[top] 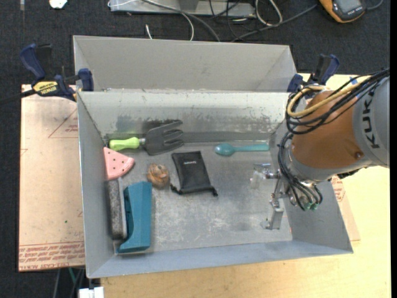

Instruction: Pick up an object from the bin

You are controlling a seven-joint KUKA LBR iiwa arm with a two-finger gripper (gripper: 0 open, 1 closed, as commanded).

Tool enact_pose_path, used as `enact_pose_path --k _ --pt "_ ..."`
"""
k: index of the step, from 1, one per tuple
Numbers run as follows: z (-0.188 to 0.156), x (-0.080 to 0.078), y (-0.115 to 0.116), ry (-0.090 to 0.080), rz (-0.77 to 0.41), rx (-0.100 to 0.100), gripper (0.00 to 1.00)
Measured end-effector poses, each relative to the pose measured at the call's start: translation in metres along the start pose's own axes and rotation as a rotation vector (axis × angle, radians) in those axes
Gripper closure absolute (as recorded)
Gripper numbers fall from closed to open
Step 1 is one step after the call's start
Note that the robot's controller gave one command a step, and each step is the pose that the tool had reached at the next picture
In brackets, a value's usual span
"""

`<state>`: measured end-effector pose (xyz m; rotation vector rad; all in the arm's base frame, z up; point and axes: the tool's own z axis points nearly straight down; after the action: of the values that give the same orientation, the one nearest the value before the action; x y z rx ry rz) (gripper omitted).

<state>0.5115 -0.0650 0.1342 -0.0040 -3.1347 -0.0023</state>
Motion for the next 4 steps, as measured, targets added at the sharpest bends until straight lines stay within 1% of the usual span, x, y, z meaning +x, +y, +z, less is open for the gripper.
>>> enact_pose_path --k 1,2,3,4 --pt "-0.004 -0.002 0.000 -0.007 -0.003 0.001 0.00" --pt "0.007 -0.031 0.050 -0.008 -0.109 0.001 0.00" --pt "0.016 -0.039 0.121 -0.009 -0.202 0.003 0.00" --pt "-0.006 -0.071 0.145 -0.012 -0.048 0.001 0.00"
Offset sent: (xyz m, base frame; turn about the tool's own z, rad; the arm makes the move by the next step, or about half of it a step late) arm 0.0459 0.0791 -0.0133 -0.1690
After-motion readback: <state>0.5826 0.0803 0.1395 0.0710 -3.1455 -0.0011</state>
